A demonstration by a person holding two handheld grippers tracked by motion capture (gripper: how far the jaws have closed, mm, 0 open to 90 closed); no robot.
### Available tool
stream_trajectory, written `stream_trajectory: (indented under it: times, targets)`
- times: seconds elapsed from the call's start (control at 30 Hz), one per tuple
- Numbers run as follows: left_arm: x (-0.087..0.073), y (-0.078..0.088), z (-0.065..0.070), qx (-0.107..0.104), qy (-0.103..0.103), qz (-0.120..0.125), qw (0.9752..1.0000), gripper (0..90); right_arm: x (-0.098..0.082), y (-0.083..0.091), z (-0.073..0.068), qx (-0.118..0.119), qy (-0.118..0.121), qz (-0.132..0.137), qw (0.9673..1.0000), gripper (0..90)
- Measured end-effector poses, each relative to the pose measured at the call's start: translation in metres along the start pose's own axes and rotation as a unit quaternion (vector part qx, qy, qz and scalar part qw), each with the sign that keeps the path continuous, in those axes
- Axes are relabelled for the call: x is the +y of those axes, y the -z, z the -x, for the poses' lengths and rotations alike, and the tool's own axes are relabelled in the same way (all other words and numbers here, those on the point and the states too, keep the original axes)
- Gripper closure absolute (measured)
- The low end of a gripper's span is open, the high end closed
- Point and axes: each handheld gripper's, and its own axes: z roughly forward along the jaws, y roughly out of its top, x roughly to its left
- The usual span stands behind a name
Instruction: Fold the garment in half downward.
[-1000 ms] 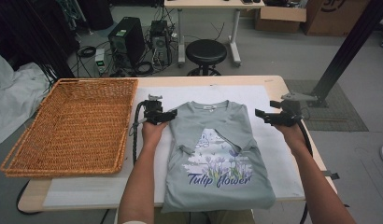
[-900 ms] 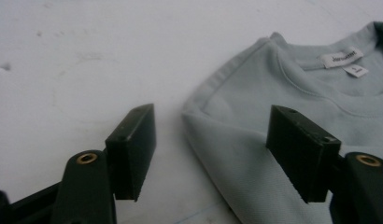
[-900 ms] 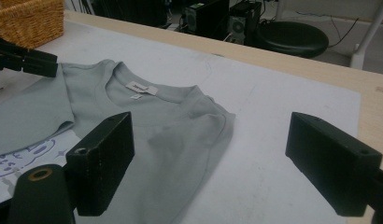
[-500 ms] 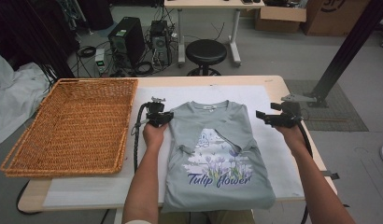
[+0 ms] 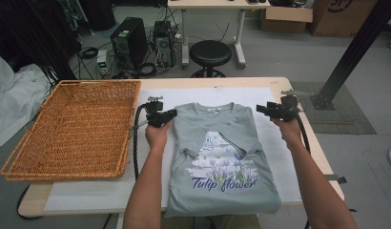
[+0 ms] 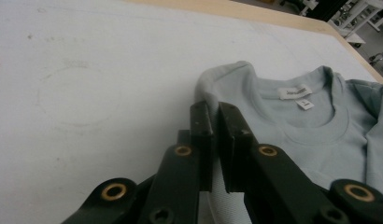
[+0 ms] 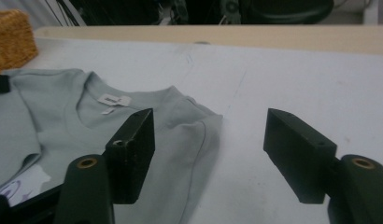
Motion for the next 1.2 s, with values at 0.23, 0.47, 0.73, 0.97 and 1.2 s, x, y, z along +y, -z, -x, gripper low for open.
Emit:
stream_trajectory:
  times: [0.23, 0.47, 0.73, 0.97, 1.2]
  targets:
    - [0.001, 0.002, 0.0, 0.0, 0.004, 0.002, 1.0, 85.2, -0.005, -0.039, 0.0, -0.013, -0.018, -0.034, 0.9992, 44.9]
    - [0.002, 0.003, 0.002, -0.003, 0.005, 0.008, 1.0, 85.4, -0.008, -0.058, -0.003, -0.011, -0.002, -0.082, 0.9966, 55.6]
    - [0.004, 0.009, 0.004, -0.014, 0.008, 0.017, 0.9997, 85.5, -0.008, -0.053, -0.004, -0.02, 0.0, -0.092, 0.9956, 86.5]
    - [0.009, 0.026, 0.011, -0.04, 0.002, 0.036, 0.9986, 85.5, -0.003, -0.025, -0.002, 0.026, -0.026, -0.035, 0.9987, 86.9]
    - [0.008, 0.049, 0.024, -0.07, -0.01, 0.045, 0.9965, 85.5, 0.002, 0.011, -0.009, 0.068, -0.021, 0.005, 0.9975, 86.9]
